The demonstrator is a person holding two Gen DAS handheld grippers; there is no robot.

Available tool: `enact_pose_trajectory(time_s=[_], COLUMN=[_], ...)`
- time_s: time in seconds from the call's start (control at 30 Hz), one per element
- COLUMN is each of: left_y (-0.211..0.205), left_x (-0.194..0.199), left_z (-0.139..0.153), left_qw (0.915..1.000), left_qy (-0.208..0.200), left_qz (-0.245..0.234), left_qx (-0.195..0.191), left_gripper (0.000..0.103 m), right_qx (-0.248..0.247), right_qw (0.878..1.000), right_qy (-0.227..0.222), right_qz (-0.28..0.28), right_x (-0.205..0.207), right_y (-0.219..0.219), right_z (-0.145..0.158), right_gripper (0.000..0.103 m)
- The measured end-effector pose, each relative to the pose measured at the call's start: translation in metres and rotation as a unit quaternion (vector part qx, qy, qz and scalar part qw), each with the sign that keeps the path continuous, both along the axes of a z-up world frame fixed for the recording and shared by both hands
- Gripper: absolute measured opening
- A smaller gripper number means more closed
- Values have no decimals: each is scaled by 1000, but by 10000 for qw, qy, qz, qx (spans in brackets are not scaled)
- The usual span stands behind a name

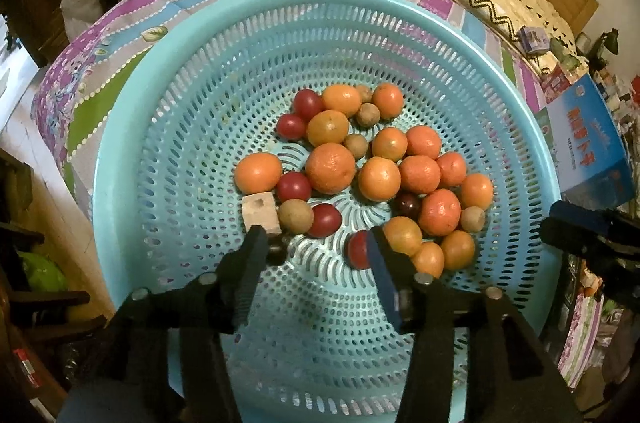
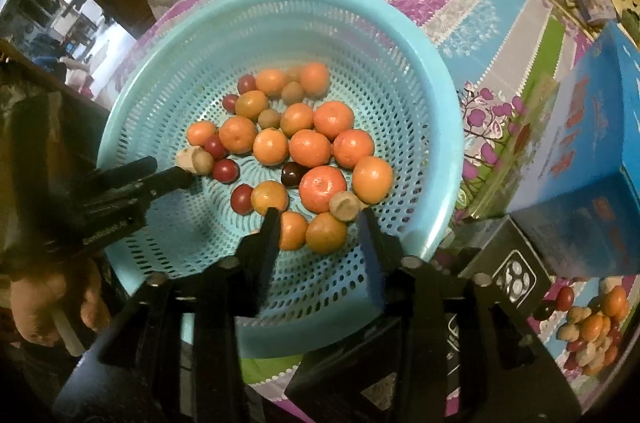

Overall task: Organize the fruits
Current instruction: 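Open both tools to drop the plum and orange into the basket, then move both open tools back to the fruit pile, then grasp a beige cube with the left tool while the right tool grasps an orange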

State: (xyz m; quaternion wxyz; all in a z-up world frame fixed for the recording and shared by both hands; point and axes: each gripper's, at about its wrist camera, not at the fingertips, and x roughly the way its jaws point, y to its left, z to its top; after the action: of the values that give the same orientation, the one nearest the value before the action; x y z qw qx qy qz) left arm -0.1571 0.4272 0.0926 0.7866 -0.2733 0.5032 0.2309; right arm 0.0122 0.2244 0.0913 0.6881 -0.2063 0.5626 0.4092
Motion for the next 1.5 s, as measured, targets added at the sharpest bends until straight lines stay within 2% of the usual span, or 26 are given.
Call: enact_pose_trajectory(time_s=[0.17,0.27,0.3,0.37,0.43,0.47,0.5,0.6,0.73,0.8,0.83,0.9,0.97,1.1,1.2,1.3,1.43,1.5], left_y=[-3,-9,-14,-28,-54,-69,-88,-150,-238,-281,-301,-336,-359,-401,-430,-453,-465,-469], left_x=[-5,-11,-11,-8,0,5,11,29,51,60,67,85,102,147,178,198,216,223], left_z=[8,19,26,40,59,67,77,102,118,117,113,101,88,41,4,-26,-47,-52], left_qw=[9996,9983,9973,9948,9906,9876,9834,9664,9394,9251,9184,9122,9077,9107,9143,9197,9258,9275], left_qy=[-232,-443,-546,-789,-1085,-1239,-1420,-1947,-2355,-2452,-2450,-2335,-2245,-1870,-1555,-1306,-1193,-1127], left_qz=[149,216,217,110,-186,-355,-558,-1241,-2294,-2793,-3046,-3348,-3541,-3656,-3674,-3600,-3478,-3461], left_qx=[31,314,447,630,817,902,979,1133,974,782,608,347,168,-449,-694,-865,-878,-849], left_gripper=[57,57,57,57,58,62,68,77,77,78,78,78,78,76,66,62,61,57], right_qx=[676,1118,1170,1153,1097,1038,968,791,746,716,722,753,770,810,794,777,782,799], right_qw=[9947,9847,9808,9744,9696,9662,9609,9443,9155,9062,9028,8999,8976,8967,8979,8992,9010,9023], right_qy=[-753,-1248,-1433,-1680,-1676,-1636,-1649,-1698,-1645,-1640,-1616,-1490,-1404,-1302,-1174,-1124,-1114,-1098], right_qz=[-185,-469,-611,-946,-1405,-1701,-2004,-2707,-3594,-3831,-3919,-4029,-4106,-4152,-4167,-4158,-4120,-4092], right_x=[-20,-43,-50,-58,-57,-54,-50,-38,-27,-23,-21,-19,-16,-24,-27,-23,-13,-5], right_y=[-33,-82,-102,-142,-186,-212,-237,-297,-378,-401,-412,-427,-439,-458,-471,-477,-484,-487], right_z=[34,47,47,39,26,18,12,-2,-13,-16,-18,-23,-30,-43,-54,-59,-62,-63], right_gripper=[52,66,71,73,73,73,73,73,73,72,68,59,57,56,56,56,56,56])
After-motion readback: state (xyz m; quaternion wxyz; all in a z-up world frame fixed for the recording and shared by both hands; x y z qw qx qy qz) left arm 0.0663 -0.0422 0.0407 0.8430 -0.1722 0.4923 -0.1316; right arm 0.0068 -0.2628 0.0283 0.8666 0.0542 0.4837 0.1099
